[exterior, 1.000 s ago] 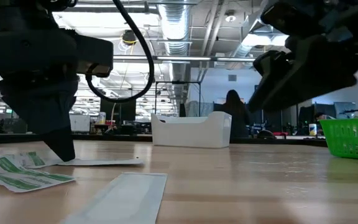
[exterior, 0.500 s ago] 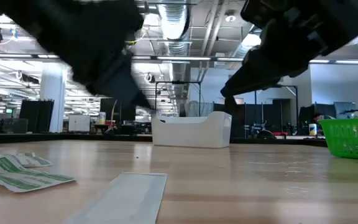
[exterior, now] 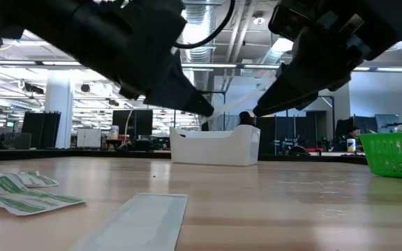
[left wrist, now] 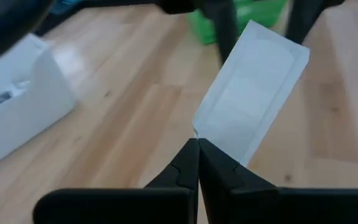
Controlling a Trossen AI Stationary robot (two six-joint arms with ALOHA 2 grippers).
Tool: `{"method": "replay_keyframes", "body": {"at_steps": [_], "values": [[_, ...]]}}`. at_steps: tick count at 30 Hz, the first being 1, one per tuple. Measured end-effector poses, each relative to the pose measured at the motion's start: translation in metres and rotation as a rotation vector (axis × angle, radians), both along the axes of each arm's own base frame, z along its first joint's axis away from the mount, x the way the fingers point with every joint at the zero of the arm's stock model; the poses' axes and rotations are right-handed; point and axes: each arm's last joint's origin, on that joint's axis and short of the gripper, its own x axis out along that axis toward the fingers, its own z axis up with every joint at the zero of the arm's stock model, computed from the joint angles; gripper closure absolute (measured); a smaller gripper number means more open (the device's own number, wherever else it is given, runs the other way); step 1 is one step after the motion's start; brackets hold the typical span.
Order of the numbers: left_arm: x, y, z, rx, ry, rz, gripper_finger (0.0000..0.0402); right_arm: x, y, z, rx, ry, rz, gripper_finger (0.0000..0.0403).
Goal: Pick & Place First Aid Supplies
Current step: Put the bandage pack into the green bin
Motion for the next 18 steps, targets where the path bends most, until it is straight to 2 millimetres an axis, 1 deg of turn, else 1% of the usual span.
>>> {"method": "replay_keyframes", "body": {"at_steps": [3, 7, 11, 18], "values": [[-0.0003, 0.0009, -0.0031, 0.054, -0.004, 0.070, 0.0397, -0.0011, -0.0007, 0.0006, 0.006, 0.009, -0.006, 0.0272], [-0.0038, -0.0012, -0.0020, 0.108, -0.026, 0.154, 0.0397, -0.0015, -0.0009, 0.0000, 0.003, 0.016, -0.004, 0.0273], [-0.0079, -0.0059, -0.0012, 0.173, -0.023, 0.180, 0.0397, -0.0019, -0.0012, -0.0004, -0.003, 0.021, -0.009, 0.0269], [-0.0082, -0.0076, -0.0013, 0.176, -0.027, 0.177, 0.0397, 0.0008, -0.0040, 0.0015, 0.006, -0.001, -0.024, 0.0261]]}}
